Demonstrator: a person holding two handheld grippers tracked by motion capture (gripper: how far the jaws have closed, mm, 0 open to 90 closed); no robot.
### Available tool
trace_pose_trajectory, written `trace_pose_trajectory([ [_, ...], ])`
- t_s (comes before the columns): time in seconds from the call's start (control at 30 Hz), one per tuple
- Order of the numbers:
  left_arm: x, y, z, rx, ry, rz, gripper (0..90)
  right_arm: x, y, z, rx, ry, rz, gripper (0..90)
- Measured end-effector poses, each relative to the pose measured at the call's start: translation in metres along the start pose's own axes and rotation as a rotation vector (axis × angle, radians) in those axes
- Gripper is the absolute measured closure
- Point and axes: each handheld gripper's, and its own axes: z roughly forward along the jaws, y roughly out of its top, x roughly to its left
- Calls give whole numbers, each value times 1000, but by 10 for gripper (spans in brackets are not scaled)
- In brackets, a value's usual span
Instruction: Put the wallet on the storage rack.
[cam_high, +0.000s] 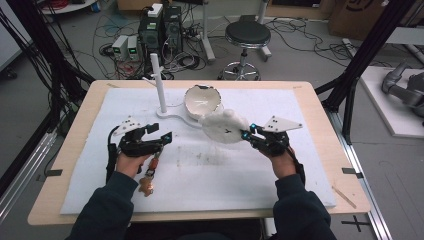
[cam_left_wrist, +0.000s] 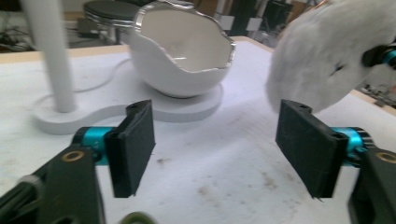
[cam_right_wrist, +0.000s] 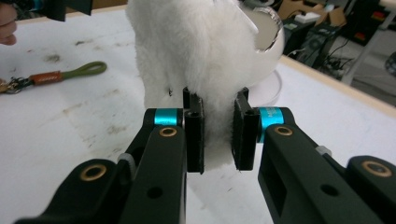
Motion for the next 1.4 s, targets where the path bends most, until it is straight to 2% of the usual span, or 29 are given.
trace_pose_trajectory([
  [0.07, 5, 1, -6, 6, 5, 8, 272, -2, 6, -1, -8, -19, -16, 789],
  [0.13, 10, 0, -12, 37, 10, 28, 272, -7, 17, 0, -11, -37, -50, 789],
  [0.2, 13, -2, -19, 57, 37, 63, 271, -11, 29, 1, -12, -55, -79, 789],
  [0.27, 16, -5, -23, 67, 56, 70, 248, -14, 42, 4, -10, -71, -121, 788],
  [0.3, 18, -6, -25, 71, 63, 68, 215, -16, 48, 6, -6, -79, -140, 788],
  [0.5, 27, -9, -32, 53, 82, 42, 215, -23, 82, 22, 32, -134, -266, 787],
  [0.67, 34, -12, -35, 45, 100, -3, 214, -28, 108, 42, 91, -182, -371, 787],
  [0.7, 35, -12, -36, 46, 103, -6, 214, -28, 111, 47, 102, -183, -379, 787],
  [0.77, 35, -12, -36, 38, 101, -10, 214, -27, 119, 57, 131, -196, -436, 787],
  [0.93, 36, -12, -36, 41, 104, -17, 215, -23, 127, 75, 209, -230, -521, 787],
  [1.13, 38, -12, -36, 39, 111, -30, 215, -21, 125, 95, 270, -241, -582, 786],
  [1.27, 38, -12, -36, 39, 109, -32, 215, -17, 124, 106, 286, -241, -599, 786],
  [1.4, 38, -12, -37, 34, 110, -38, 215, -10, 124, 119, 329, -251, -667, 787],
])
